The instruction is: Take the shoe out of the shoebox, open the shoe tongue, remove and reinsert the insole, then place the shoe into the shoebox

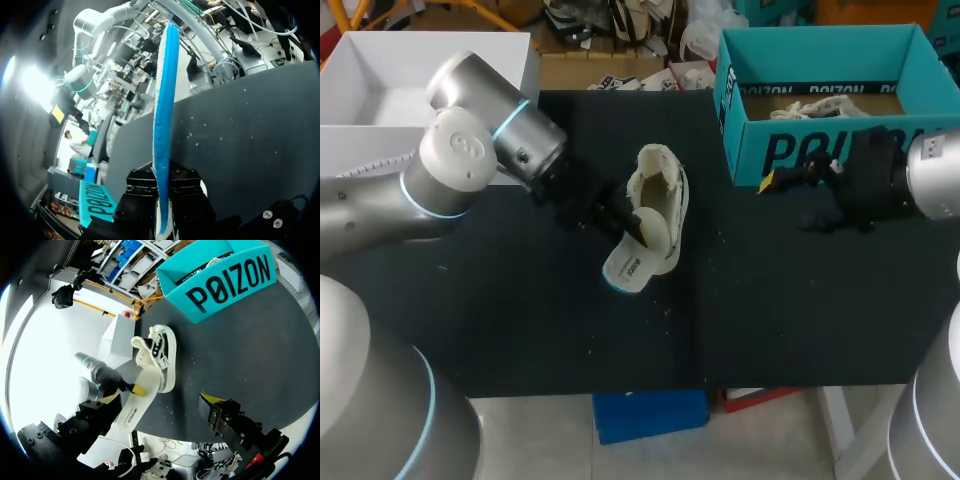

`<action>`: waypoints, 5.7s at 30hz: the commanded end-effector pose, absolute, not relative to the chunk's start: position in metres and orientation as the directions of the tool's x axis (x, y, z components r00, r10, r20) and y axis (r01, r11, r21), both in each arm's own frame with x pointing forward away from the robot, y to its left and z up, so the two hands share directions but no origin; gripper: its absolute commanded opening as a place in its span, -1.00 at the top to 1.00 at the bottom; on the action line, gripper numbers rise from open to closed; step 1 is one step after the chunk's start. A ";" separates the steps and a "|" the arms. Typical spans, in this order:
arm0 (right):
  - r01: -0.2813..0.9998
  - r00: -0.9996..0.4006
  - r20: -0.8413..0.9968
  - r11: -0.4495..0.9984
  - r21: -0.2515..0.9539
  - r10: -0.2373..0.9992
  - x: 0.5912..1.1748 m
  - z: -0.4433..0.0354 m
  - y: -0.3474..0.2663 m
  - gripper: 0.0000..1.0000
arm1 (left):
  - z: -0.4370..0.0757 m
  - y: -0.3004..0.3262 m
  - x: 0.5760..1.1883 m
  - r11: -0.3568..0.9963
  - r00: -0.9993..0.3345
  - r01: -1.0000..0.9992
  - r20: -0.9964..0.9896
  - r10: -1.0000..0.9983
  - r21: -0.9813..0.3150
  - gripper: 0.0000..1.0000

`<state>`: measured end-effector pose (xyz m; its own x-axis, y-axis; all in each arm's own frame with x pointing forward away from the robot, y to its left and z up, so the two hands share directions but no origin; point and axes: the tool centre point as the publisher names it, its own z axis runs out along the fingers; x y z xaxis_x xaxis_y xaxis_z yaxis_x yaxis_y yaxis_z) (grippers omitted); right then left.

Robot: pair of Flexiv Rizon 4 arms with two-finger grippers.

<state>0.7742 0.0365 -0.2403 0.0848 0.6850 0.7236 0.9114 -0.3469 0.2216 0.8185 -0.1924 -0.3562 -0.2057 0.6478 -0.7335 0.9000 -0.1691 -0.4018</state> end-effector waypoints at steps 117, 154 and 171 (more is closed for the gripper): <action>0.943 -0.269 0.904 -0.101 0.318 0.333 0.826 -0.267 0.134 -0.42 | -0.259 -0.271 0.857 -0.894 0.236 0.426 -0.971 -0.038 0.139 1.00; 0.946 -0.265 0.907 -0.094 0.310 0.327 0.826 -0.270 0.142 0.35 | -0.251 -0.272 0.865 -0.822 0.218 0.538 -0.973 -0.080 0.188 1.00; 0.946 -0.262 0.907 -0.097 0.309 0.329 0.826 -0.271 0.142 1.00 | -0.249 -0.257 0.845 -0.672 0.251 0.725 -0.966 0.058 0.148 -1.00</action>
